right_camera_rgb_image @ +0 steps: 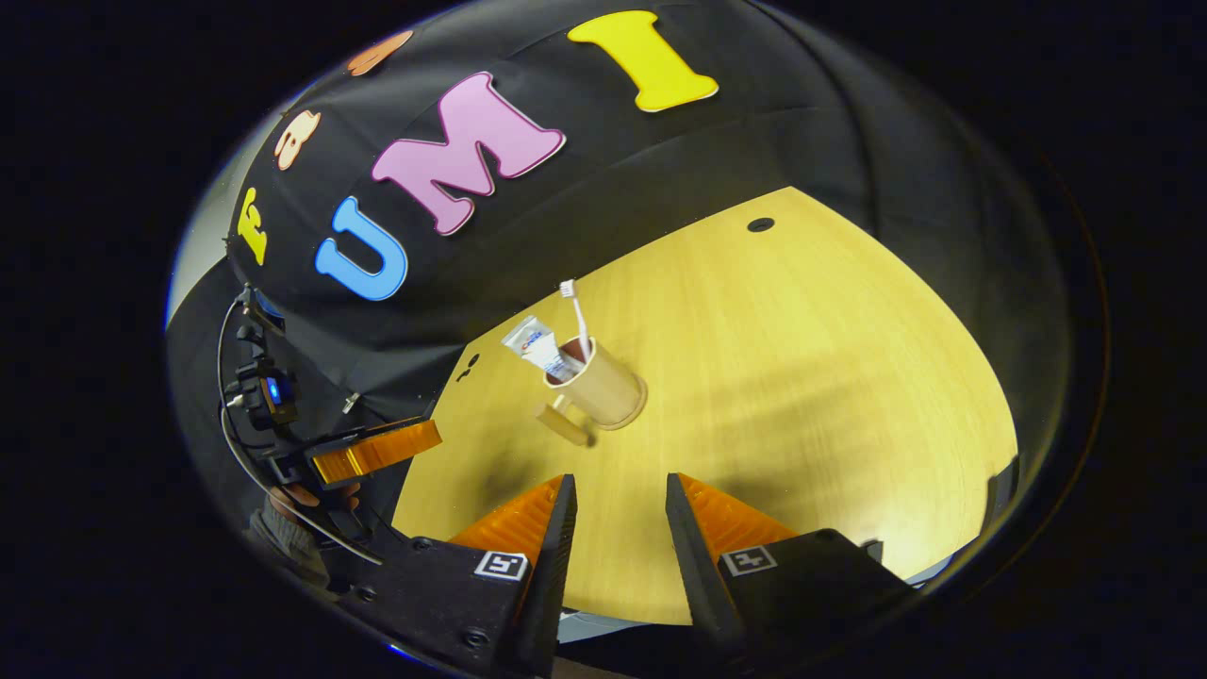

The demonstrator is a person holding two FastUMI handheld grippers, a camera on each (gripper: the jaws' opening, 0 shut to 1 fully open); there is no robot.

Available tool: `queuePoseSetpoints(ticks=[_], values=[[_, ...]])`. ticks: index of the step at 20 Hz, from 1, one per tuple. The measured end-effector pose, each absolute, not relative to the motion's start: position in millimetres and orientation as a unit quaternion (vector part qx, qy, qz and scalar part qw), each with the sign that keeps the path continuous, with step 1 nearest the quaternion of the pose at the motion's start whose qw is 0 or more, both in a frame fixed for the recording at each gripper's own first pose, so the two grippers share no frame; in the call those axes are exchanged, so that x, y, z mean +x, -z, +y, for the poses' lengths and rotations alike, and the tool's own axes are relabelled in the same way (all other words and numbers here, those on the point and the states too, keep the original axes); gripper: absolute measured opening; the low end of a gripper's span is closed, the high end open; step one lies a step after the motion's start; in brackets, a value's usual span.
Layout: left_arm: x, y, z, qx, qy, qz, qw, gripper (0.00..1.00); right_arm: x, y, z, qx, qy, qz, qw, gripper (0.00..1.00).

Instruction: Put the toothbrush and toothpaste on the desktop into the cup, then pick up the cup and place it on the coaster on the desktop.

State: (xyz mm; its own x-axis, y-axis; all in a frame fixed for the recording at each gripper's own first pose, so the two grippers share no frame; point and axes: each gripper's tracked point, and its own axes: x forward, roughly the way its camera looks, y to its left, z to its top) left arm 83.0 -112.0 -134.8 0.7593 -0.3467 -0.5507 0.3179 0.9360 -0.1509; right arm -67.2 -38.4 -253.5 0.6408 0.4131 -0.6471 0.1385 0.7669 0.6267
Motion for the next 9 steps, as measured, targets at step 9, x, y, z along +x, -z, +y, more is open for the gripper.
queuePoseSetpoints(ticks=[9], values=[[32.3,123.2,-77.3,-0.073,0.138,0.264,0.952,0.88,-53.7,242.8,31.1,0.309,-0.121,0.42,0.845,0.59]])
